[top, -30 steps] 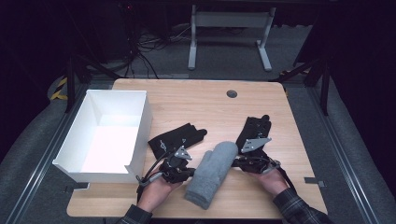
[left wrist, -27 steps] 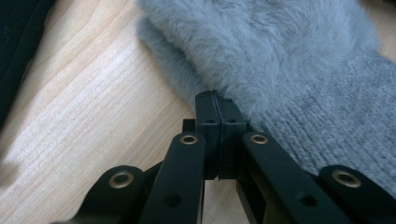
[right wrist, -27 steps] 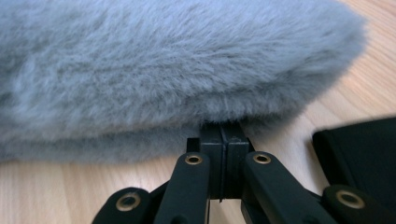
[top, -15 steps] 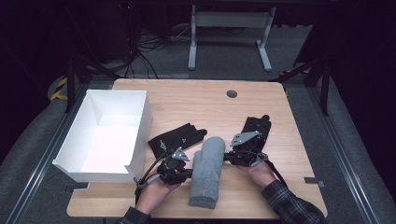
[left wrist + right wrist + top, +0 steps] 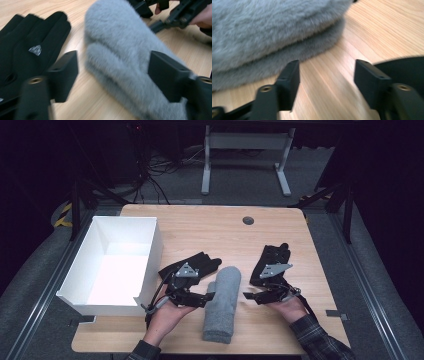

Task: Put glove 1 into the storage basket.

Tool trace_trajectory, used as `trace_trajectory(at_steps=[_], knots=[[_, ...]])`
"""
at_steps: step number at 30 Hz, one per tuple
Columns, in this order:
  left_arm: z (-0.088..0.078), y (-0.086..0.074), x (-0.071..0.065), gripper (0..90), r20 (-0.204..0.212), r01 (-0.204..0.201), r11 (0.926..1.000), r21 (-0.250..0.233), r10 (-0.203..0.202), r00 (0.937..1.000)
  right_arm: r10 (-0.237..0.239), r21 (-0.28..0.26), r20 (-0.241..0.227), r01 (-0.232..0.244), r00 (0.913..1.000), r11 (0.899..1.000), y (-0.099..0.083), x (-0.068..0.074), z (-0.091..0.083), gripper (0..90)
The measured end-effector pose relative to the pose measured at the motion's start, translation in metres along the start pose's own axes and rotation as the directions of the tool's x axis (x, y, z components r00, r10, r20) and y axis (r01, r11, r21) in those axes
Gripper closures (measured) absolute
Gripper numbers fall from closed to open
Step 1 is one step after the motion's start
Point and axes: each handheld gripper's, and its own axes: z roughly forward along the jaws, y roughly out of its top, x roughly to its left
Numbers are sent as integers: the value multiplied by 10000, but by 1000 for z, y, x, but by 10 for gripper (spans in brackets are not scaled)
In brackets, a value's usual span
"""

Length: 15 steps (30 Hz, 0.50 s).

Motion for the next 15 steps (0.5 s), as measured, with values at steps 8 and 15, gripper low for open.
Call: trace_trajectory(at_steps=[8,15], knots=[[24,14,-7,124,82,-238,9993,296,236,9997,-172,103,232,170,9996,9998,-19,6,-14,194],[50,15,-11,88,-120,-475,9945,935,488,9987,-166,42,39,166,9999,9999,-34,8,-23,160]])
